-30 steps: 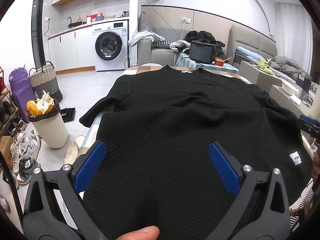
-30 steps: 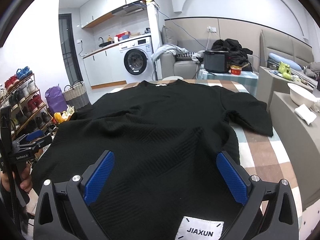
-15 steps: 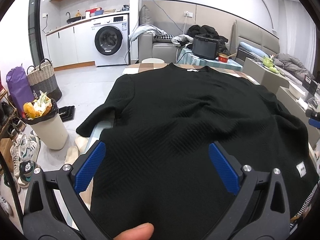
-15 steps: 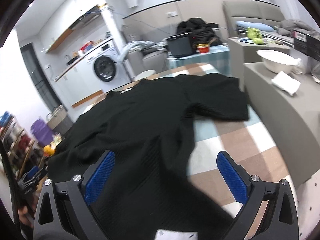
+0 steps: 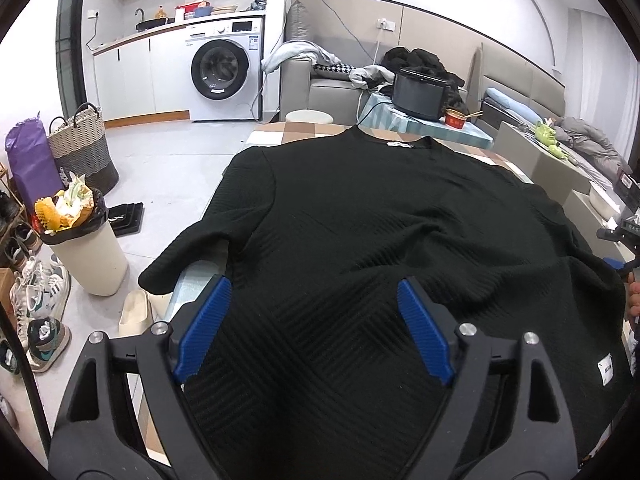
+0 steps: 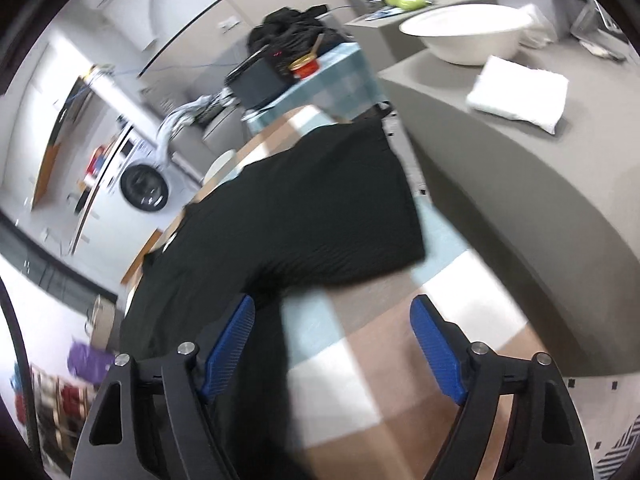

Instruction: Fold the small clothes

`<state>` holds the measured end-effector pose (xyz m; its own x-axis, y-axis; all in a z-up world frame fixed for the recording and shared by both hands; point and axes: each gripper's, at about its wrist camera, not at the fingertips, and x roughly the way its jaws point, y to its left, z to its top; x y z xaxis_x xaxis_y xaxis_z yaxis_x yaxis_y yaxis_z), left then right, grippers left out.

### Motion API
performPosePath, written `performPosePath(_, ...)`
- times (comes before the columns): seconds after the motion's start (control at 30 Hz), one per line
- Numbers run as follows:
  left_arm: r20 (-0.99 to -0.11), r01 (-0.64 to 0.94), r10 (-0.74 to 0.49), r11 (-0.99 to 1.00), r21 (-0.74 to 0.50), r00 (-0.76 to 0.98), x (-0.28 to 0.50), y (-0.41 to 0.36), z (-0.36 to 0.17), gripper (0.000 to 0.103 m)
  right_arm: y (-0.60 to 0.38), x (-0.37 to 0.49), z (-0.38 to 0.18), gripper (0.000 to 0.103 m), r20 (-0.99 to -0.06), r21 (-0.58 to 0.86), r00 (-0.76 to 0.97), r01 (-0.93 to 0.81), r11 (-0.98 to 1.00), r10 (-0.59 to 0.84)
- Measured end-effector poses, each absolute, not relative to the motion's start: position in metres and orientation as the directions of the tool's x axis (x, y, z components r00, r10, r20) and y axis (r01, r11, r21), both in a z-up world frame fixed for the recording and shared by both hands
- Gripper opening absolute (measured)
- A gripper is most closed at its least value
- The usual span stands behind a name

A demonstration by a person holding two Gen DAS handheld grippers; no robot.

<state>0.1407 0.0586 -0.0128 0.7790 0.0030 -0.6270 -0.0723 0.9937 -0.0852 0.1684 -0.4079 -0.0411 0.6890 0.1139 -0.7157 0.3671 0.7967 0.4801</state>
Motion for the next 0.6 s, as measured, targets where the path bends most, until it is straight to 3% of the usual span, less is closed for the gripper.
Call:
performPosePath(0.17,-0.64,-0.081,0.009,0.993,-0.083,0.768,0.15,0.059,-0.019,0.084,-0.425,0.189,-0.052,0.069,-0.742,0.438,0.665,0.391,0.81,0.08)
performPosePath(0.33,-0.651,-0.076,0.005,0.994,-0.081,0.759,0.159,0.054,-0.024,0.084,-0.436,0.202,-0.06,0.064,-0.735,0.472,0.669,0.395,0.788,0.105)
performPosePath(0.4,-0.652,-0.071,0.002,0.994,-0.079,0.758,0.162,0.051,-0.026,0.084,-0.434,0.208,-0.059,0.055,-0.744,0.445,0.663,0.409,0.797,0.075)
performPosePath(0.47,-0.651,-0.068,-0.001,0.994,-0.081,0.759,0.164,0.049,-0.026,0.084,-0.433,0.216,-0.06,0.03,-0.768,0.387,0.64,0.435,0.813,0.024)
performPosePath(0.53,-0.647,-0.061,-0.009,0.994,-0.086,0.762,0.166,0.047,-0.026,0.084,-0.432,0.22,-0.061,0.019,-0.782,0.366,0.623,0.446,0.817,0.011)
performPosePath(0.6,-0.641,-0.059,-0.008,0.995,-0.083,0.767,0.168,0.046,-0.026,0.084,-0.432,0.223,-0.055,0.015,-0.774,0.345,0.633,0.443,0.828,-0.016)
